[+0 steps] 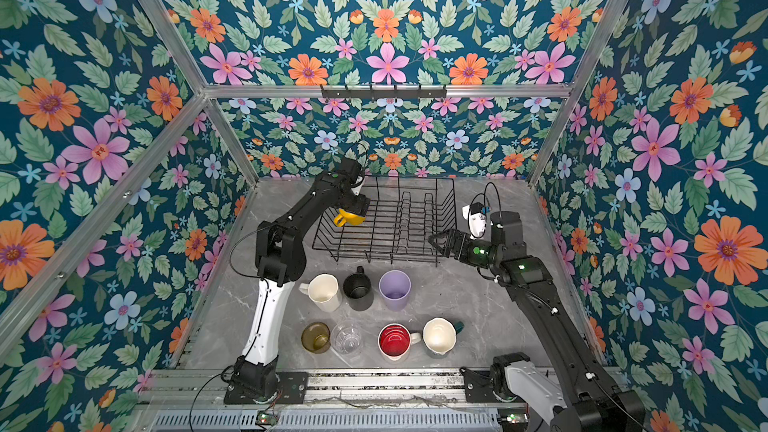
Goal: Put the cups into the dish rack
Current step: 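Lower the yellow mug upright into the rack's far corner with the left gripper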
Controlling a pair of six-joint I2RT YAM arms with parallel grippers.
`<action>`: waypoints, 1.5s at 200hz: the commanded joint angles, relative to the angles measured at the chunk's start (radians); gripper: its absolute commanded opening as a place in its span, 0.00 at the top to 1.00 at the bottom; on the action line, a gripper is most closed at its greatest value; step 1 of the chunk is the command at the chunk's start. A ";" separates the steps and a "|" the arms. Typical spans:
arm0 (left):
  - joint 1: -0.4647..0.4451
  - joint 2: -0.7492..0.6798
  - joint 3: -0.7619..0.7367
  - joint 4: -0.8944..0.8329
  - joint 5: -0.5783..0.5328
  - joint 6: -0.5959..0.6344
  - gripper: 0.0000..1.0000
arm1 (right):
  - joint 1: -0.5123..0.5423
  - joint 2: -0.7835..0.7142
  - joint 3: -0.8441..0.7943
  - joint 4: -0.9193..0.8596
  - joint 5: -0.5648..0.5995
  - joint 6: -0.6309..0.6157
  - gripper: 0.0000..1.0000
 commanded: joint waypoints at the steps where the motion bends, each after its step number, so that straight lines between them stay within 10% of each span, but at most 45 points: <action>1: 0.005 0.020 -0.001 0.009 -0.032 -0.001 0.58 | 0.000 0.001 0.006 0.004 0.002 0.006 0.09; 99: 0.005 -0.015 -0.051 0.081 -0.008 0.033 0.10 | 0.001 0.006 0.006 -0.002 -0.001 0.007 0.10; 300: 0.005 -0.238 -0.254 0.299 0.055 0.013 0.00 | 0.002 0.035 0.043 -0.136 0.098 -0.075 0.17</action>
